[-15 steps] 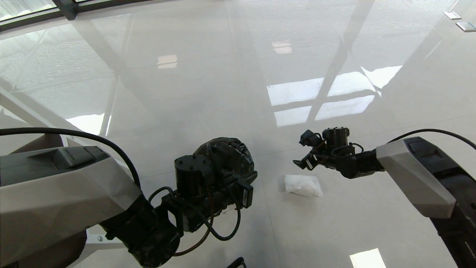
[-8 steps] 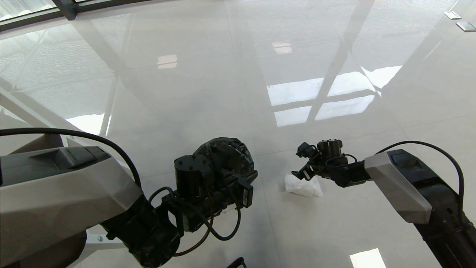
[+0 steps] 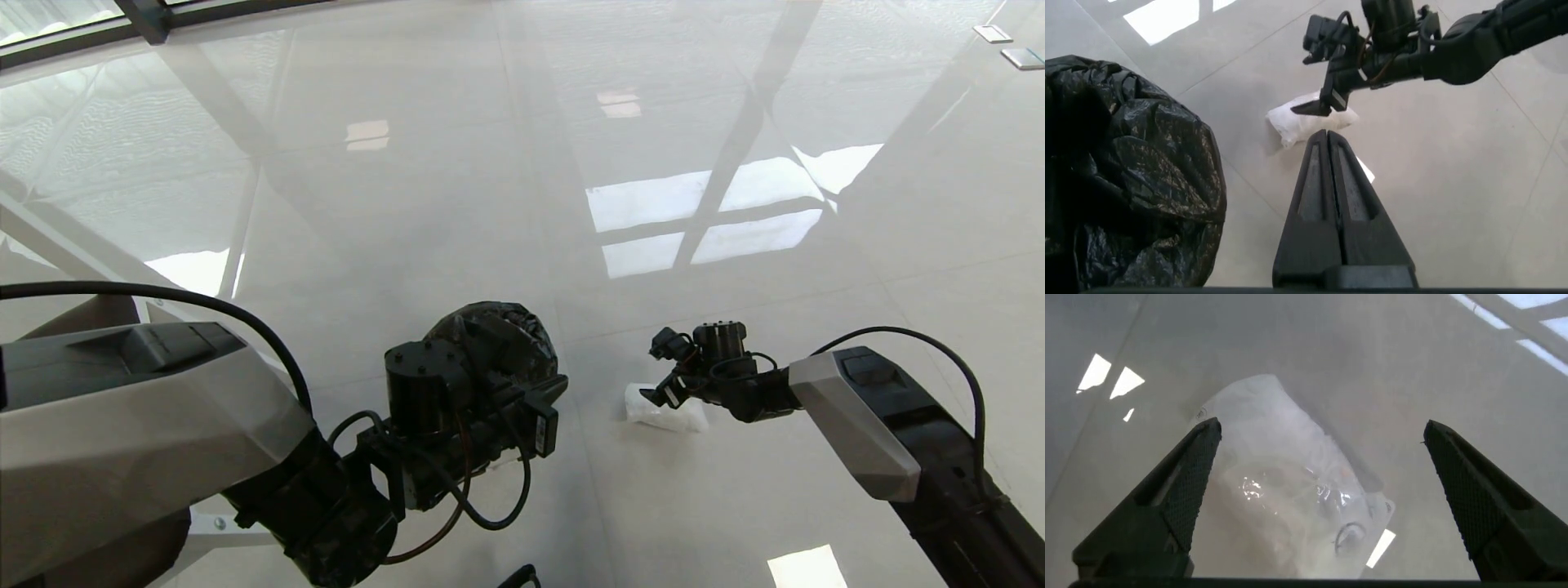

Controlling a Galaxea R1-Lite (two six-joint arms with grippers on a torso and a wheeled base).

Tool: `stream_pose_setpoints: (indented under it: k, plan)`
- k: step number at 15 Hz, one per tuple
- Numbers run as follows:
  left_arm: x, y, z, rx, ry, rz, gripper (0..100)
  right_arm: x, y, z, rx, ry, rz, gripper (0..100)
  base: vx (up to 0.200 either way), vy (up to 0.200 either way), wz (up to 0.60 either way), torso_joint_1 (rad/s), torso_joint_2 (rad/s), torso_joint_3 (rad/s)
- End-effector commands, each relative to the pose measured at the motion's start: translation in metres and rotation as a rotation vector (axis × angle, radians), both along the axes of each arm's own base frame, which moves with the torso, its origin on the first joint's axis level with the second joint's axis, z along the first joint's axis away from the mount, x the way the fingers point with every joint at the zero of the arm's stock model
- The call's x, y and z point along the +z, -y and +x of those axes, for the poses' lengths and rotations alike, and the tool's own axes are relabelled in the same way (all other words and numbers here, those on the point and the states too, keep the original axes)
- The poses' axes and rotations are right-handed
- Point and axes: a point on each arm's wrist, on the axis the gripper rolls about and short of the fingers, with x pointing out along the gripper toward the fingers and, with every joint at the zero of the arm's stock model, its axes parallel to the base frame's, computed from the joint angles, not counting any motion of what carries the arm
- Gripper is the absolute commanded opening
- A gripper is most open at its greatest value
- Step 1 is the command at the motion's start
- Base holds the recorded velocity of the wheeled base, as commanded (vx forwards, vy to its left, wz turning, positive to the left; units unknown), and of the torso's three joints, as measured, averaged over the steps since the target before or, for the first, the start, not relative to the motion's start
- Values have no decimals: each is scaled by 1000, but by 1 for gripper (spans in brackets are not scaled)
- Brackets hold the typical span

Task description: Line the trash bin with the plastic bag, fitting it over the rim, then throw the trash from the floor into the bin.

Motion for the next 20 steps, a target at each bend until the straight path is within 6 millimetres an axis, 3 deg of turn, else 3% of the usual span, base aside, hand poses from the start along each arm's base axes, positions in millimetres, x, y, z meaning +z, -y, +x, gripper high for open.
stream_pose_setpoints:
  k: [1,6,10,15,16,18,20]
  plan:
    - [-1,0,0,0,-2,1,0,-24,2,-1,-1,-45,-11,100,0,0,0,0,0,0]
    - [-1,0,0,0,-3,2,0,-32,4,-2,20,-68,-2,100,0,0,0,0,0,0]
    - [-1,1,-1,-2,-1,4,0,-81,6,-9,20,-155,-30,100,0,0,0,0,0,0]
    - [-1,4,-5,-19,13,-8,0,-115,11,-20,16,-270,-66,100,0,0,0,0,0,0]
    - [-1,5,-7,-22,14,-9,0,-117,12,-20,12,-277,-66,0,0,0,0,0,0,0]
    - [-3,5,-6,-24,10,-6,0,-108,13,-18,-8,-275,-35,0,0,0,0,0,0,0]
    - [-5,6,-6,-22,9,-5,0,-80,10,-12,-62,-268,59,0,0,0,0,0,0,0]
